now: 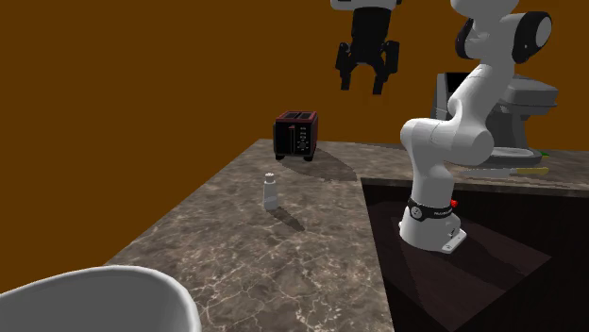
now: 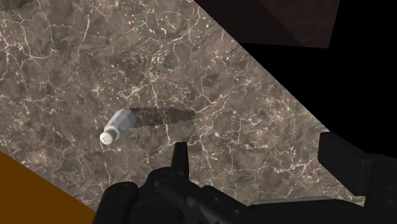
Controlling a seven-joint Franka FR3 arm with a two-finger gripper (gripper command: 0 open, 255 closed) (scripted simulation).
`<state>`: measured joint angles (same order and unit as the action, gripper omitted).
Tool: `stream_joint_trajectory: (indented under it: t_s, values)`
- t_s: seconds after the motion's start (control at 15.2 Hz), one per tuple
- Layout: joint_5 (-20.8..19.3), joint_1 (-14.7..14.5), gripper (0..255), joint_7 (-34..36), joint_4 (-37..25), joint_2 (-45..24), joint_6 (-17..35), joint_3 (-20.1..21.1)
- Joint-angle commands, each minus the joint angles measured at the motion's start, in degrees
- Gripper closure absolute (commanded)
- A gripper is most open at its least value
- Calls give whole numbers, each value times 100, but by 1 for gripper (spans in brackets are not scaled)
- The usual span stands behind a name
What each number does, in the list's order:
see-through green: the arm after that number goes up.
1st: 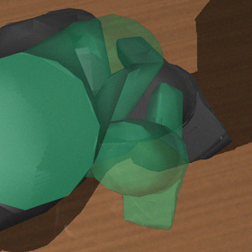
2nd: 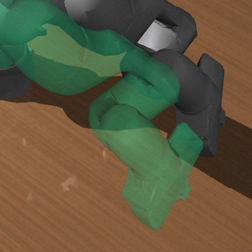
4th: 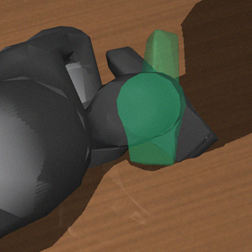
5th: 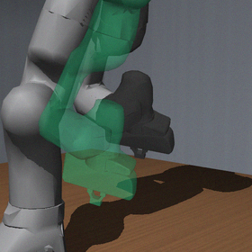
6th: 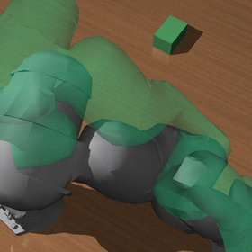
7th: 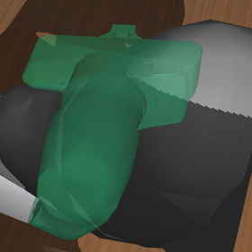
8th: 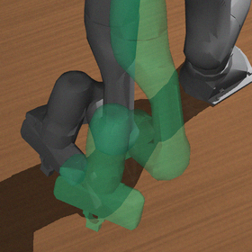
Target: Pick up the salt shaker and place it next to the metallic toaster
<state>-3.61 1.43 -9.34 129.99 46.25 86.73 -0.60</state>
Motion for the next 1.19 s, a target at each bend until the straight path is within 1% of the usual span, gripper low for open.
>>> stream_joint_trajectory:
  t_s: [0.0, 0.33, 0.59, 0.86, 1.12]
  values:
    - [0, 0, 0, 0, 0, 0, 0, 0]
    - [-241, 112, 0, -470, 476, -266, 829, -511]
    - [-396, 192, 0, -845, 719, -636, 1513, -931]
    - [-490, 242, 0, -1232, 833, -1144, 2203, -1363]
    - [-481, 249, 0, -1656, 815, -1780, 2879, -1800]
